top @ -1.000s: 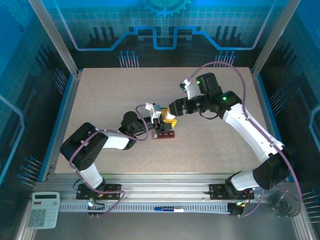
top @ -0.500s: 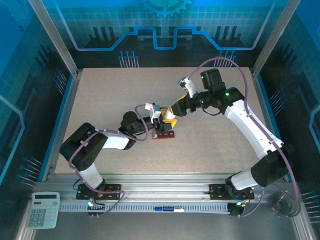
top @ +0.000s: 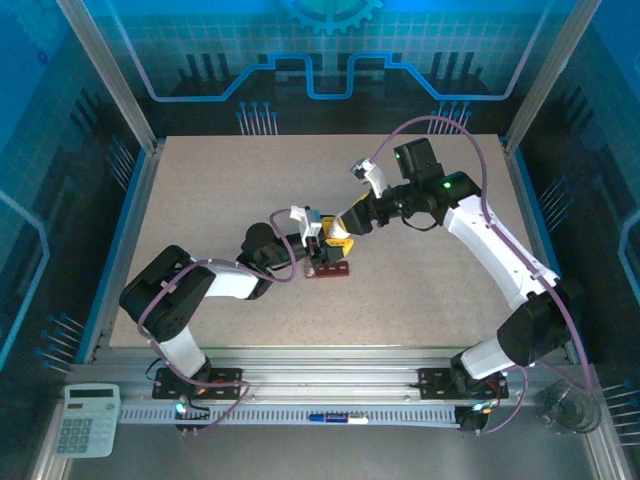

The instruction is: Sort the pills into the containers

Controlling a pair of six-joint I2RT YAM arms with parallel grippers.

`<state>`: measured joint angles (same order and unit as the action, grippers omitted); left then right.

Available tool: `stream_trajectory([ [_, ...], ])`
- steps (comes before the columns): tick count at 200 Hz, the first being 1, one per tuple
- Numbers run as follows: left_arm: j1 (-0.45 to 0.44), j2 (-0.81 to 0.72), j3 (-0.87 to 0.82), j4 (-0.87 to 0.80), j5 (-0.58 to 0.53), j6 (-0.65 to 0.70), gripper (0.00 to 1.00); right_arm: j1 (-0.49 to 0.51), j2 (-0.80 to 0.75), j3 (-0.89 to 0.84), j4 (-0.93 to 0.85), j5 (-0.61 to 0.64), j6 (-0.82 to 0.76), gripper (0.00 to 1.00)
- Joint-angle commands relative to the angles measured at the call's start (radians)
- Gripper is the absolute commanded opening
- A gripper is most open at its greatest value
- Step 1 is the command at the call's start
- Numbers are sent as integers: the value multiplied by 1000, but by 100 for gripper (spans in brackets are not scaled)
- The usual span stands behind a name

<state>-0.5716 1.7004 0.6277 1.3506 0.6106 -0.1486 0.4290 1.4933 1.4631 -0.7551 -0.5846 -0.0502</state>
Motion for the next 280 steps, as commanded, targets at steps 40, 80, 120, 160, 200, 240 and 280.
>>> stream_trajectory([
  [40,-4,-33,24,50,26,18,0,20,20,21,-29,2,-16,59],
  [80,-5,-31,25,50,26,17,0,25,22,12,-33,7,-14,47],
  [120,-4,-29,28,50,26,15,0,43,19,-16,-20,46,31,38],
  [160,-4,-28,31,50,25,15,0,74,12,-48,-5,111,137,28],
  [200,-4,-27,34,50,20,17,0,109,-6,-66,12,243,360,26],
  [240,-4,-26,35,50,20,18,0,131,-40,-160,107,274,543,24],
  [280,-4,-26,34,50,19,20,0,137,-57,-170,118,280,530,24],
])
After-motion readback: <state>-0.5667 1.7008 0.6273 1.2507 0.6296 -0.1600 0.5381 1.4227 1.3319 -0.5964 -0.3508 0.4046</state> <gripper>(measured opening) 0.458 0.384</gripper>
